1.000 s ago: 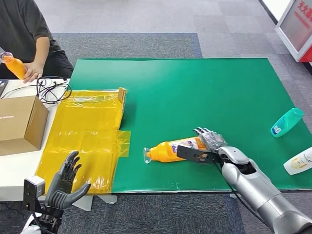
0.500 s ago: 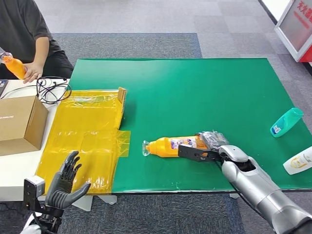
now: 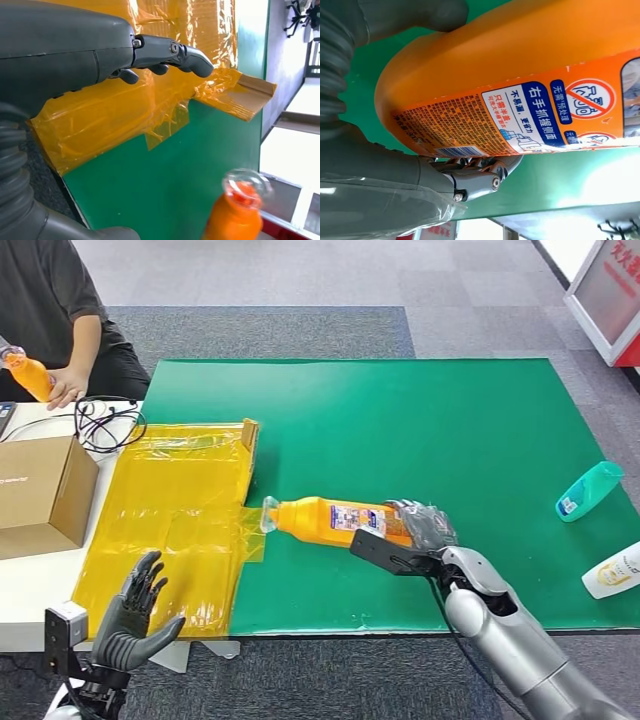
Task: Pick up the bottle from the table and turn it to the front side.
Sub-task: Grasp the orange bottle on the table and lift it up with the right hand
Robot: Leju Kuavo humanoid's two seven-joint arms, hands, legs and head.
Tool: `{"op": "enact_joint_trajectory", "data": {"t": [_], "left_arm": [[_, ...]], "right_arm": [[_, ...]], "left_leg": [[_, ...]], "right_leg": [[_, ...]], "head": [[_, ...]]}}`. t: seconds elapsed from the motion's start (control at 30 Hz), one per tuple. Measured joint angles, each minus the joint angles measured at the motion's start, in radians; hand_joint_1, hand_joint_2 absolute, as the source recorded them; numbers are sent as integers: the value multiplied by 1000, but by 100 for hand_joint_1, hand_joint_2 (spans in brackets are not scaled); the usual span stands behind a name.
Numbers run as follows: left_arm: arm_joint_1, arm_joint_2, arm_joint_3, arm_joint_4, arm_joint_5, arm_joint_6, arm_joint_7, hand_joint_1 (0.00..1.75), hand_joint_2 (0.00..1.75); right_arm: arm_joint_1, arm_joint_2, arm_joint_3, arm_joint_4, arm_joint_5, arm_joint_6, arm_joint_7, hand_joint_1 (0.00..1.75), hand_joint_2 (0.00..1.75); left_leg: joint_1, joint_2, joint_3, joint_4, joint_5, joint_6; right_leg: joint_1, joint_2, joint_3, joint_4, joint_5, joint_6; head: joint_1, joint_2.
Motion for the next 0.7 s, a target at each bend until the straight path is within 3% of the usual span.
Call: {"op": "enact_joint_trajectory", "data": {"t": [0.2,0.33,0.47,0.53,0.7], "left_arm": [[5,-21,-8,-49,18,-24,5,0,175],[-8,-19,-62,-78,16,-2,-2,0,175],[-21,-11,-114,-94,34,16,-18,0,175],[-45,-4,-151,-110,52,26,-23,0,175],[-148,3,-304,-175,141,83,82,0,175]], "right_arm": [[74,104,-115,-130,-137,7,-21,175,175],[116,185,-164,-183,-220,47,-35,175,175],[134,233,-185,-202,-255,61,-56,175,175],[138,260,-195,-212,-303,81,-68,175,175],[159,321,-179,-222,-437,86,-111,175,175]], "left_leg": [[0,0,0,0,0,0],[0,0,-1,0,0,0],[0,0,-1,0,1,0],[0,0,-2,0,1,0],[0,-1,-2,0,2,0]], "right_leg": [[0,0,-1,0,0,0],[0,0,-1,0,0,0],[0,0,-2,0,0,0],[0,0,-2,0,0,0],[0,-1,-1,0,1,0]], "head": [[0,0],[0,0],[0,0],[0,0],[0,0]]}}
